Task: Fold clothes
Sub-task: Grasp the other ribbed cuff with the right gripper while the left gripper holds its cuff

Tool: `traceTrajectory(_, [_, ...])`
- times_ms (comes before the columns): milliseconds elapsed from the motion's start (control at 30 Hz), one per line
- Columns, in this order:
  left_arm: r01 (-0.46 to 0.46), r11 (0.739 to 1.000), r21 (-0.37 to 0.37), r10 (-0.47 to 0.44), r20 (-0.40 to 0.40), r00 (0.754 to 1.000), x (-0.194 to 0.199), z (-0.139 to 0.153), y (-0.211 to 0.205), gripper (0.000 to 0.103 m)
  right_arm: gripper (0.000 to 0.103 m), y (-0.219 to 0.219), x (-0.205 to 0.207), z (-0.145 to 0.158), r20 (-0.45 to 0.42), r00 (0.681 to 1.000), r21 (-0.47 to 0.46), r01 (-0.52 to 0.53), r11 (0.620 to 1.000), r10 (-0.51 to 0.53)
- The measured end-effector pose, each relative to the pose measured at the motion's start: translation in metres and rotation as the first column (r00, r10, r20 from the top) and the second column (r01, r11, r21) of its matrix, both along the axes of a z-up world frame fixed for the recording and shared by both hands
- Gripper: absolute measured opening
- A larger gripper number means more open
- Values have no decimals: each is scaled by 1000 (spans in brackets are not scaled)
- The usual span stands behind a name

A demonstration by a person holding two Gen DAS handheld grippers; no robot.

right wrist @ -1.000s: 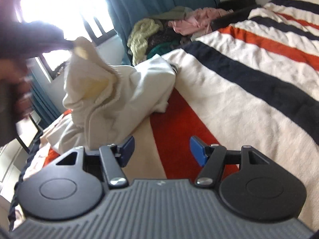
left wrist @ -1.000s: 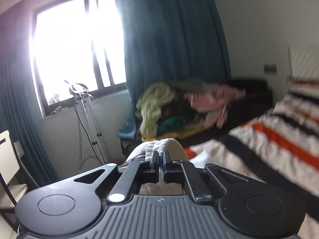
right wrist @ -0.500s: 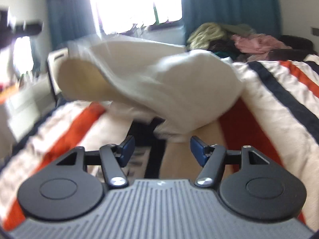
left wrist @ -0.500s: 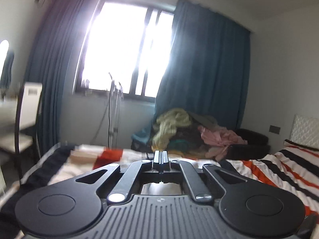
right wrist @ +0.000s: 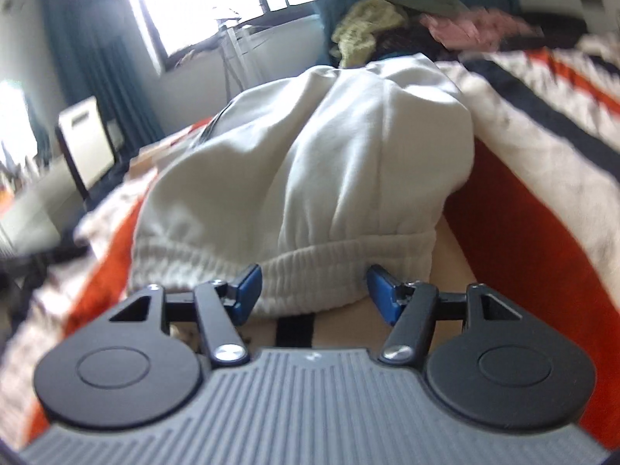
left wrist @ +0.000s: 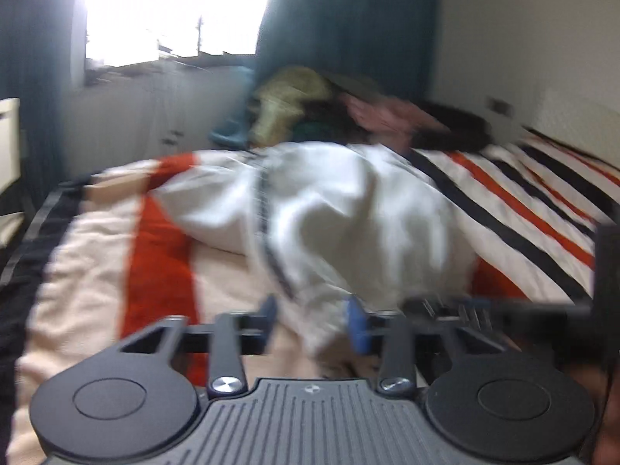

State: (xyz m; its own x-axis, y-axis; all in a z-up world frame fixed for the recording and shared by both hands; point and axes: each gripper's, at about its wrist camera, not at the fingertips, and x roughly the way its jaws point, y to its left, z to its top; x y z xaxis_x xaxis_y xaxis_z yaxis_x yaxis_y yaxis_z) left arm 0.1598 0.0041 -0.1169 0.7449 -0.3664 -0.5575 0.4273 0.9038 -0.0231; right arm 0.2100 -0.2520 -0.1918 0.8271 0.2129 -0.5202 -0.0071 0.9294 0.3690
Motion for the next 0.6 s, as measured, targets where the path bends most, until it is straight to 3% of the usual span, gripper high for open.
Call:
traceTrajectory(67, [39,998,50,-39,4,999,-2,-5,-11,71,63,-15,1,2,-12,1000,85,13,996,-12])
traceTrajectory(133, [46,992,115,-47,6,999,-2,-13,-22,79,63,-30,2,3,-26,999,170,26,985,-22])
traceTrajectory(300, [45,970,237,-53,27,998,5,-30,-43,81,63,-53,0,7,-29,998,259,66,964,-60])
traceTrajectory(400, [16,960,280,-17,1,1000,17,-42,-51,81,65,-57,-1,9,-25,996,243,85,966,-81])
traceTrajectory(600, [-96,955,282,99,3,995,41,-55,-60,81,65,-77,-3,14,-15,990,238,140,961,-141])
